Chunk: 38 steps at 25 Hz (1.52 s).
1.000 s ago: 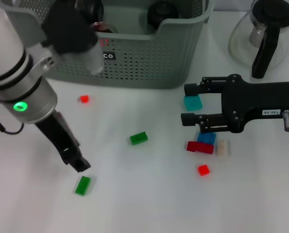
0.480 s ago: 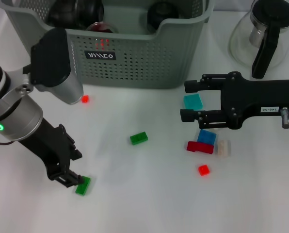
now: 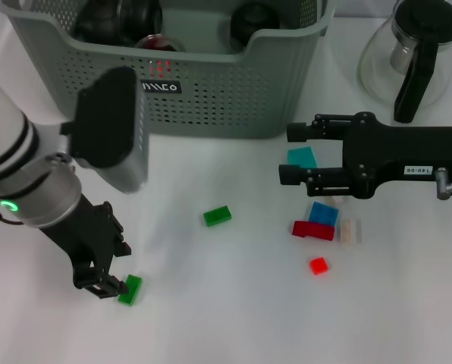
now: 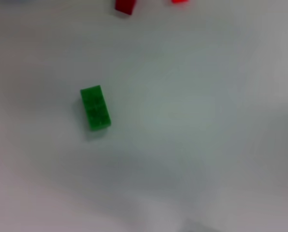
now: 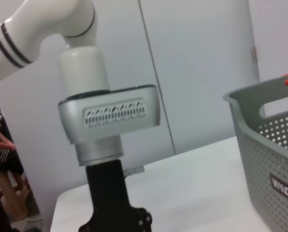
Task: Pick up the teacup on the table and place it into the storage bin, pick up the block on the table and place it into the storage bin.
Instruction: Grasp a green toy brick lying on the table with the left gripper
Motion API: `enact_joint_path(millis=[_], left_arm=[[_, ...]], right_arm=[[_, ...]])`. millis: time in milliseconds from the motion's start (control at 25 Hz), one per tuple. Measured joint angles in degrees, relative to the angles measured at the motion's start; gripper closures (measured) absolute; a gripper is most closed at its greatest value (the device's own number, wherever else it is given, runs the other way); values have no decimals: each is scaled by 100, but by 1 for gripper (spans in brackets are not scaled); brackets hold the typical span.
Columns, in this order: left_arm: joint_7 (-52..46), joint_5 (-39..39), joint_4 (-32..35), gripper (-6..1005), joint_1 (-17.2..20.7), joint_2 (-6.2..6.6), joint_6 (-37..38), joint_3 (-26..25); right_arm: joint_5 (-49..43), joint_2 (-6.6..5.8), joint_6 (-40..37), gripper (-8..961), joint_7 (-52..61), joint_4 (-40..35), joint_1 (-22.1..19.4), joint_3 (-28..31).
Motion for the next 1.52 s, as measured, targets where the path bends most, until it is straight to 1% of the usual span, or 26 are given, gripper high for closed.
enact_joint_path(millis=[160,240,360,680,800,1240,1520], left_arm=[[-5,101,40,471,50,-12,-103,414],[-40,118,160,471,132,-16,-168,657],[-74,205,350,472,257,-22,-214,827],[-88,306,500,471,492,-27,-526,1083],[-122,353,583,471,647,-32,-705,1256],[-272,381,699,472,758,-36,-674,1370],[-310,369,688,472,877,-33,-811,1484]], right_arm=[[8,0,20,193,1,37,-4,48],[11,2,22,193,1,84,-3,73],[37,1,66,193,1,172,1,107],[68,4,164,192,1,304,4,168],[74,-6,184,192,1,313,4,229],[77,-10,189,193,71,314,75,300],[77,-10,163,192,74,315,82,304]])
